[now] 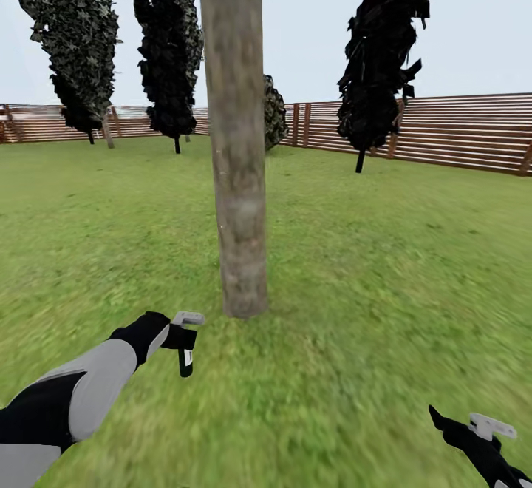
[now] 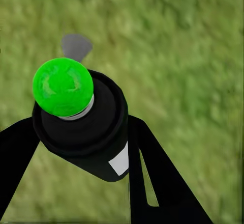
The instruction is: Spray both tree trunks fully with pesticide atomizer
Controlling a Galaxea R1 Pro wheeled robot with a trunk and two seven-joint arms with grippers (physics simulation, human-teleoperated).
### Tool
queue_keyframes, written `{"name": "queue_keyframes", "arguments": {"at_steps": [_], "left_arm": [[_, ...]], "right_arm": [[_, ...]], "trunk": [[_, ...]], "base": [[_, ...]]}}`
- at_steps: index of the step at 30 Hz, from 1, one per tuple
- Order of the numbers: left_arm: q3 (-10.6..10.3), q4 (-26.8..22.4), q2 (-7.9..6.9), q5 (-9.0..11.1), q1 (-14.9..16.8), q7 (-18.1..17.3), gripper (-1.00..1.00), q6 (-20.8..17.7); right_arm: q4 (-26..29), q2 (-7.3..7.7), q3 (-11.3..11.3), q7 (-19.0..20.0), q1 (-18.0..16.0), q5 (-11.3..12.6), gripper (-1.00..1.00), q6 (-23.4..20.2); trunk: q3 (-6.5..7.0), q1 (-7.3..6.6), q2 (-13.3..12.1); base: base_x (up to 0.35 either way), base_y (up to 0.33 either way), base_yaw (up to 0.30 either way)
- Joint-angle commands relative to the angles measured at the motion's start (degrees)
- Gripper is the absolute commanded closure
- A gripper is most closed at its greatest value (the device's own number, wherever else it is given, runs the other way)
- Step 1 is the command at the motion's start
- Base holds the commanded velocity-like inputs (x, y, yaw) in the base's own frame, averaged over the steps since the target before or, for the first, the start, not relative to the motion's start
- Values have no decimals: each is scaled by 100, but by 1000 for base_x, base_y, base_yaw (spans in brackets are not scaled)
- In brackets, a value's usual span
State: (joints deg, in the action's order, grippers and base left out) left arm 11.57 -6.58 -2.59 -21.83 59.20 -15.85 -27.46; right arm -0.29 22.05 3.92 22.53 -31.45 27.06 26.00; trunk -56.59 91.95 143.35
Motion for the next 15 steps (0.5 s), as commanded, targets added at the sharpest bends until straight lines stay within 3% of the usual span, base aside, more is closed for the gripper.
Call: {"name": "queue_keyframes", "arguments": {"at_steps": [1,8,11,15], "left_arm": [[47,-10,2,-59,4,-32,100,-31],[47,-10,4,-59,4,-32,100,-28],[47,-15,1,-63,4,-32,100,-23],[39,-58,-4,-73,4,-31,100,-28]], "right_arm": [[-6,1,39,50,-1,19,-100,1],[-5,2,43,50,-1,19,-100,1],[0,8,50,52,-1,25,-100,1],[1,8,60,50,-1,32,-100,1]], "trunk": [[-6,-1,3],[-6,-1,3],[-6,-1,3],[-6,-1,3]], "base": [[0,-320,272],[0,-323,253],[0,-278,50],[0,-62,9]]}}
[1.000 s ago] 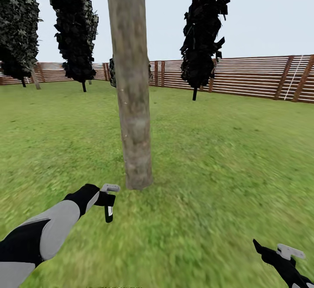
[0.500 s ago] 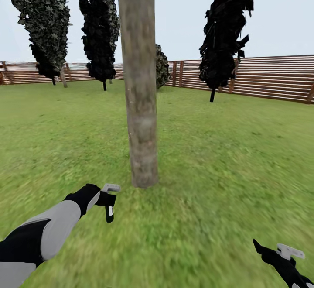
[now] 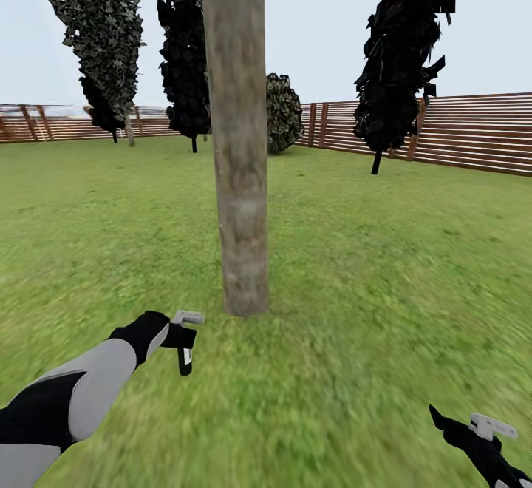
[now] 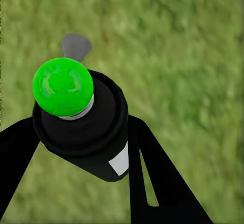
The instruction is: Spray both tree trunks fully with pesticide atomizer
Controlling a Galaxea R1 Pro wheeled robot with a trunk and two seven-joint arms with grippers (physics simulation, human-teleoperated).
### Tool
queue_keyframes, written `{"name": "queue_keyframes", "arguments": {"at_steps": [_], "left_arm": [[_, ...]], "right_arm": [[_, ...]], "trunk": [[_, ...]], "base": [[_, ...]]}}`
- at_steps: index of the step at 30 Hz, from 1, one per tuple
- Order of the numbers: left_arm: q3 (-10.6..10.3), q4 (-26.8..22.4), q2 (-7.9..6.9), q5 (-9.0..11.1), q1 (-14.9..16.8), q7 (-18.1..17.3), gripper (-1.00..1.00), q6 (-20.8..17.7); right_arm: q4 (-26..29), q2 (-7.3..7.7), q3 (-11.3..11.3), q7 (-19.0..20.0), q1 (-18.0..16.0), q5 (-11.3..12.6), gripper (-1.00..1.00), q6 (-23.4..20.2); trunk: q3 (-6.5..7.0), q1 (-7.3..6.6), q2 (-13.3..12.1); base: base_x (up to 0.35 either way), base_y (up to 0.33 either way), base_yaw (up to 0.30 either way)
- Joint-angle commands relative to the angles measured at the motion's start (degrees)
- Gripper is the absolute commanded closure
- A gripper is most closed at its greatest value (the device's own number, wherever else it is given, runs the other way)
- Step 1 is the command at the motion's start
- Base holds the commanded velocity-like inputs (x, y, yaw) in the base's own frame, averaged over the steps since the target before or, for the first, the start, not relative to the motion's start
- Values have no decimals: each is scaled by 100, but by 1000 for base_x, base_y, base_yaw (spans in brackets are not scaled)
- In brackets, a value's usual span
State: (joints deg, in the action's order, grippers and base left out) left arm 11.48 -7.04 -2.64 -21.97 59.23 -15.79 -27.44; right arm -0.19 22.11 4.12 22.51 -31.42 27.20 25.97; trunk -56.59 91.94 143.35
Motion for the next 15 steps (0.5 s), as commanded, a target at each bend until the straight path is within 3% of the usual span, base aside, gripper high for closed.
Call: {"name": "queue_keyframes", "arguments": {"at_steps": [1,4,5,6,7,9,11,15], "left_arm": [[47,-98,1,-60,5,-35,100,-43],[42,-739,27,-75,9,-37,100,-119],[40,-1049,66,-85,11,-38,100,-354],[30,-1559,108,-99,37,-41,100,-1327],[21,-1822,148,-102,47,-47,100,-1709],[-9,-2189,295,-111,57,-53,100,-2030],[-218,-2348,470,-124,61,-55,100,-2354],[-1137,-2418,672,-123,62,-56,100,-2788]], "right_arm": [[-11,3,43,53,-4,20,-100,5],[-8,4,45,54,-4,22,-100,5],[-9,4,45,57,-4,25,-100,5],[-9,4,45,59,-4,29,-100,5],[-8,4,45,60,-4,30,-100,5],[-8,4,50,60,-4,35,-100,5],[-8,4,53,60,-4,38,-100,5],[-8,4,54,60,-4,39,-100,5]], "trunk": [[-6,-1,2],[-6,-1,2],[-6,-1,2],[-6,-1,2],[-6,-1,2],[-6,-1,2],[-6,-1,2],[-6,-1,2]], "base": [[0,-14,2],[0,-6,-1],[0,-2,-78],[0,0,-232],[0,0,-203],[0,0,-98],[0,0,-28],[0,0,-12]]}}
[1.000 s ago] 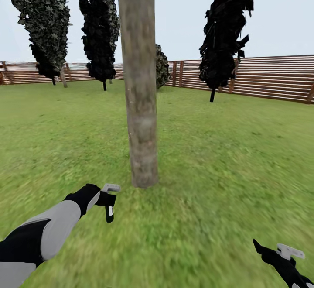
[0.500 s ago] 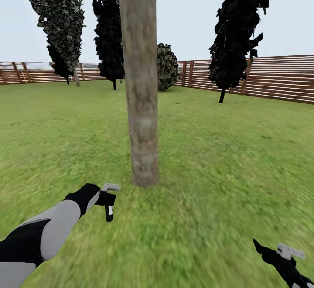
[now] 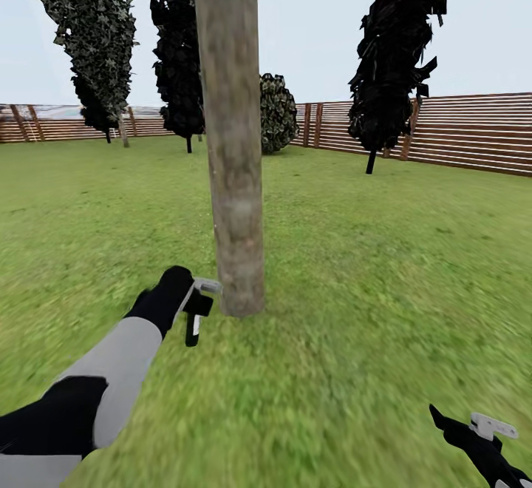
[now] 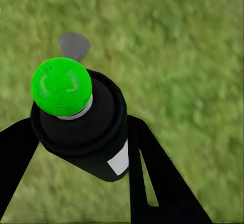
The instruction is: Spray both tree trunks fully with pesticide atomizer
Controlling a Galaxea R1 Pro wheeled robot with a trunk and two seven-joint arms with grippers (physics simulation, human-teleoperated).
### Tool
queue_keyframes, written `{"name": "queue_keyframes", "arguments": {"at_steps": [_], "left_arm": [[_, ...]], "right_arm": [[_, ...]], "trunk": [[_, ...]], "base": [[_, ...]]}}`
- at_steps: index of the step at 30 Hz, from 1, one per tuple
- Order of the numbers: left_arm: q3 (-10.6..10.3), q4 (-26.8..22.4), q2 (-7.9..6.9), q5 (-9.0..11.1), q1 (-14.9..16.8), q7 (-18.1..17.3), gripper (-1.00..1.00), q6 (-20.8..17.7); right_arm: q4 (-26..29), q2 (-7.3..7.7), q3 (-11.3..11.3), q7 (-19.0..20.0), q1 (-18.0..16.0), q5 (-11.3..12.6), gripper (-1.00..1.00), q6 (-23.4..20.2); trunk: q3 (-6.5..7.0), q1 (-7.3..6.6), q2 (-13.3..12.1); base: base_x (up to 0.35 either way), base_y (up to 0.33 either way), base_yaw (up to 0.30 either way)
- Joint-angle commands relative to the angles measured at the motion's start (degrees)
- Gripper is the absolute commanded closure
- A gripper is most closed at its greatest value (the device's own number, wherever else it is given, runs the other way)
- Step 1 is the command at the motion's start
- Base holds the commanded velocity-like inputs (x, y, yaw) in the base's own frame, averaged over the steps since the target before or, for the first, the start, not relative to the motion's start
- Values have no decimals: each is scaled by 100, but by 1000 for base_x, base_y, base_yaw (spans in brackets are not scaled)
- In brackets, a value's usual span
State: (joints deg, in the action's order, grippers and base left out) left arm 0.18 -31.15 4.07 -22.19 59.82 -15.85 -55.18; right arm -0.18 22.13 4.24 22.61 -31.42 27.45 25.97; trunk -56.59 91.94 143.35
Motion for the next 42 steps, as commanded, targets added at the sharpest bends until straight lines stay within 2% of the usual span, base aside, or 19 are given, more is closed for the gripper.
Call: {"name": "queue_keyframes", "arguments": {"at_steps": [1,3,8,11,13,16,22,27,30,32,34,39,42], "left_arm": [[-72,-10,22,-99,3,-51,100,-35],[-153,-13,53,-100,15,-53,100,-73],[-191,-6,54,-148,44,-50,100,-113],[-187,-6,38,-379,138,-50,100,-135],[-185,6,35,-516,362,-50,100,-153],[-185,24,22,-596,545,-50,100,-158],[-185,38,15,-619,958,-51,100,-191],[-185,62,15,-620,1047,-83,100,-194],[-185,418,15,-620,1169,-378,100,-196],[-190,815,15,-625,1437,-768,100,-195],[-192,1037,15,-631,1556,-1036,100,-195],[-229,1151,14,-634,1884,-1356,100,-195],[-438,1168,15,-631,2154,-1578,100,-198]], "right_arm": [[-10,1,42,51,-4,15,-100,5],[-10,1,42,51,-4,15,-100,5],[-12,1,42,51,-4,15,-100,5],[-12,1,42,51,-4,15,-100,5],[-10,1,42,51,-4,15,-100,5],[-8,1,42,51,-4,15,-100,5],[-12,1,42,49,-4,7,-100,5],[-11,1,39,43,-4,6,-100,5],[-11,1,38,42,-4,6,-100,5],[-12,1,40,42,-4,6,-100,5],[-10,1,41,42,-4,6,-100,5],[-11,1,42,42,-4,6,-100,5],[-12,1,42,42,-4,6,-100,5]], "trunk": [[-6,-1,2],[-6,-1,2],[-6,-1,2],[-6,-1,2],[-6,-1,2],[-6,-1,2],[-6,-1,2],[-6,-1,2],[-6,-1,2],[-6,-1,2],[-6,-1,2],[-6,-1,2],[-6,-1,2]], "base": [[0,0,-88],[0,0,-189],[0,0,-135],[0,0,-14],[0,0,-2],[0,0,0],[0,0,0],[0,0,0],[0,0,0],[0,0,0],[0,0,0],[0,0,0],[0,0,0]]}}
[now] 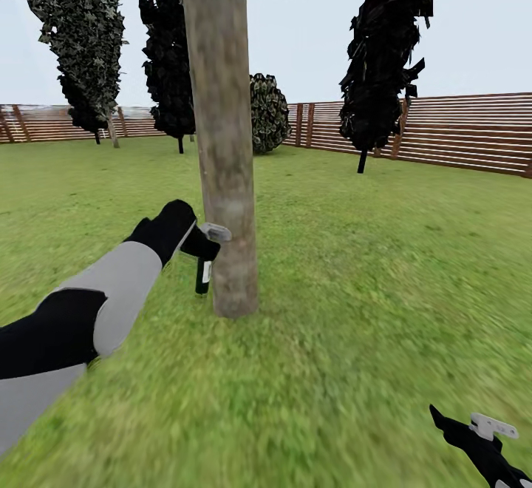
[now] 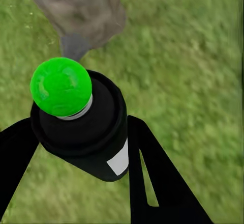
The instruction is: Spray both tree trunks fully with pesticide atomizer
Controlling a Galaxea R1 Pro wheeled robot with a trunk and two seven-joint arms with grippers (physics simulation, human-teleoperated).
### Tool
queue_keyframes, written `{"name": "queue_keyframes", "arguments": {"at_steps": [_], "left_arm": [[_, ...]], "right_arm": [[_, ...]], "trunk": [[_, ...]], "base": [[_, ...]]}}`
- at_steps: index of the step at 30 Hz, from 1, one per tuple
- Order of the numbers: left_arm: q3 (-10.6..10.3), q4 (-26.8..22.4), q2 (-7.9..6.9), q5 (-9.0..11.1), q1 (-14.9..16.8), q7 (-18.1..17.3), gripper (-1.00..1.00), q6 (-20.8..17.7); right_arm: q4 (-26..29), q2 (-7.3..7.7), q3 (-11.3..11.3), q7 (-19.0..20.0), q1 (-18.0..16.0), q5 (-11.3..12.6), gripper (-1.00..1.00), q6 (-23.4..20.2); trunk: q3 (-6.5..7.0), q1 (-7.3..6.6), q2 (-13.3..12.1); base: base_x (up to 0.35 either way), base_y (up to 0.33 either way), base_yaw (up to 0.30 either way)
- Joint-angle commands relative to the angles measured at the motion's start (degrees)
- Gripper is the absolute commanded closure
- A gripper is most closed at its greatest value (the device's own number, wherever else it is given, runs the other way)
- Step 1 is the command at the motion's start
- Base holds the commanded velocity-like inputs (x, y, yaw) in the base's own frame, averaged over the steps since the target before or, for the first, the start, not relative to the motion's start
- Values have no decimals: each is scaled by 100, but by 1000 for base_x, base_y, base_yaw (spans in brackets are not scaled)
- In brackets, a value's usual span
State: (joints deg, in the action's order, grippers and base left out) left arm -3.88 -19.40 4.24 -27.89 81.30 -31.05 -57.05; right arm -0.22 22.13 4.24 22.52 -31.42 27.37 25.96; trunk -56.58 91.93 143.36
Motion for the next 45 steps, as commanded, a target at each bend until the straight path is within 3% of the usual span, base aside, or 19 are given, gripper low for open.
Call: {"name": "queue_keyframes", "arguments": {"at_steps": [1,4,9,11,21,27,35,39,45], "left_arm": [[-96,28,-2,-60,92,-134,100,-11],[-355,328,-2,-60,469,-531,100,-8],[-872,479,-2,-59,797,-919,100,-8],[-945,487,-2,-59,962,-1009,100,-8],[-974,979,14,-60,1906,-1052,100,-8],[-974,1005,15,-59,2212,-1054,100,-8],[-974,1032,6,-59,2249,-1060,100,-8],[-980,1458,10,-59,2250,-1054,100,-2],[-999,1713,9,-59,2236,-1047,100,15]], "right_arm": [[-9,1,39,51,-4,14,-100,5],[-12,1,34,51,-4,14,-100,5],[-10,1,33,51,-4,14,-100,5],[-12,1,33,51,-4,14,-100,5],[-12,1,35,51,-4,14,-100,5],[-8,1,33,51,-4,14,-100,5],[-12,1,33,51,-4,14,-100,5],[-10,1,33,51,-4,14,-100,5],[-12,1,33,51,-4,14,-100,5]], "trunk": [[-7,0,2],[-7,0,2],[-7,0,2],[-7,0,2],[-7,0,2],[-7,0,2],[-7,0,2],[-7,0,2],[-7,0,2]], "base": [[0,0,0],[0,0,0],[0,0,0],[0,0,0],[0,0,0],[0,0,0],[0,0,0],[0,0,0],[0,0,0]]}}
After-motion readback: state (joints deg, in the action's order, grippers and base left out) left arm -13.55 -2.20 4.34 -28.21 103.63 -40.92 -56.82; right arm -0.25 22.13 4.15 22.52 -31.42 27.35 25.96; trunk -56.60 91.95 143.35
